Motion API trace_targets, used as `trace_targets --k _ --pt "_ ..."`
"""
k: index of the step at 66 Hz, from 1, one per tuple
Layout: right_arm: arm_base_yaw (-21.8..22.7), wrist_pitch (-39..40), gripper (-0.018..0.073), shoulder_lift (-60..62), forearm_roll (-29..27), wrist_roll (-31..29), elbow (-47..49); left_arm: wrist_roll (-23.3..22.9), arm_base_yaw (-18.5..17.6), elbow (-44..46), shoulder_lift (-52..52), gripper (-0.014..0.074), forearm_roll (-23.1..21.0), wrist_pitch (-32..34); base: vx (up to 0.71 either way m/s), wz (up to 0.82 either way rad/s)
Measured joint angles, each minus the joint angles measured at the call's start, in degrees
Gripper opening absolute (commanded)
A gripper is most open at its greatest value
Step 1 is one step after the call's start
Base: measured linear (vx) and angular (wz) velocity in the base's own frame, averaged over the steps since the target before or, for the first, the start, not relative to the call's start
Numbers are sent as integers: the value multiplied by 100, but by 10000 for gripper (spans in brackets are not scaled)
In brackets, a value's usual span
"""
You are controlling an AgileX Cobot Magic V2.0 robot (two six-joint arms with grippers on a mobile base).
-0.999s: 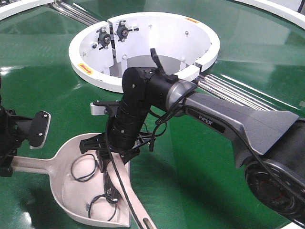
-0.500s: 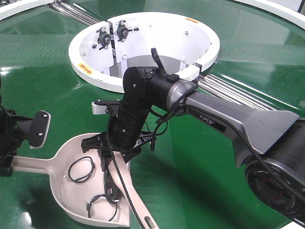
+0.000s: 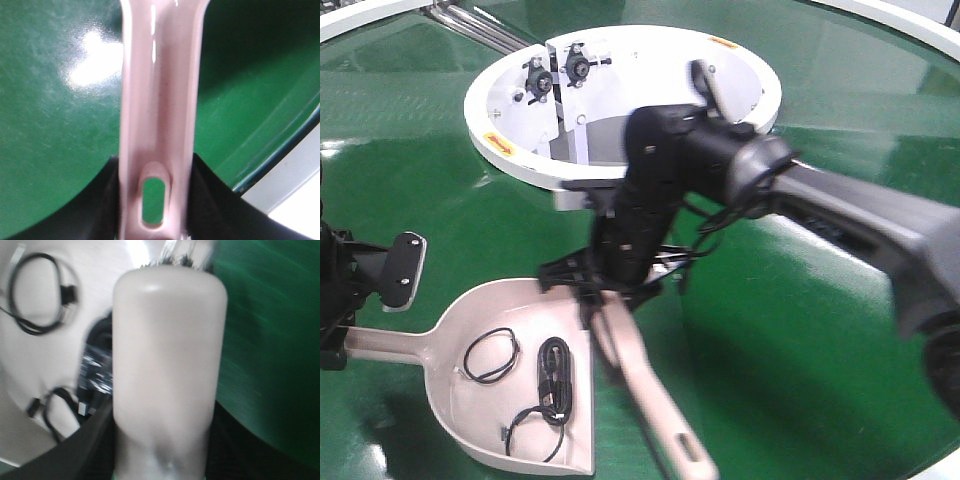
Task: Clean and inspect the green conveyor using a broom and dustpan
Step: 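Carry the brush with the right gripper back away from the dustpan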
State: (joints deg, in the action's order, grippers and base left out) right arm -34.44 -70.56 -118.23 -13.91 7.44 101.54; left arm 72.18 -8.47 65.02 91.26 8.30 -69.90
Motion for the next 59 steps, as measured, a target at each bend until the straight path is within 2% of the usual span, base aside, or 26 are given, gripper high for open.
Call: trace_targets --k 28,46,59 --pt "986 29 -6 673 272 -370 -1689 -5 0 0 0 -23 0 0 0 0" --pt "1483 131 -6 687 288 -474 -2195 -5 0 0 0 -23 0 0 0 0" --pt "1617 290 -6 700 407 -519 -2307 -5 0 0 0 -23 -5 0 0 0"
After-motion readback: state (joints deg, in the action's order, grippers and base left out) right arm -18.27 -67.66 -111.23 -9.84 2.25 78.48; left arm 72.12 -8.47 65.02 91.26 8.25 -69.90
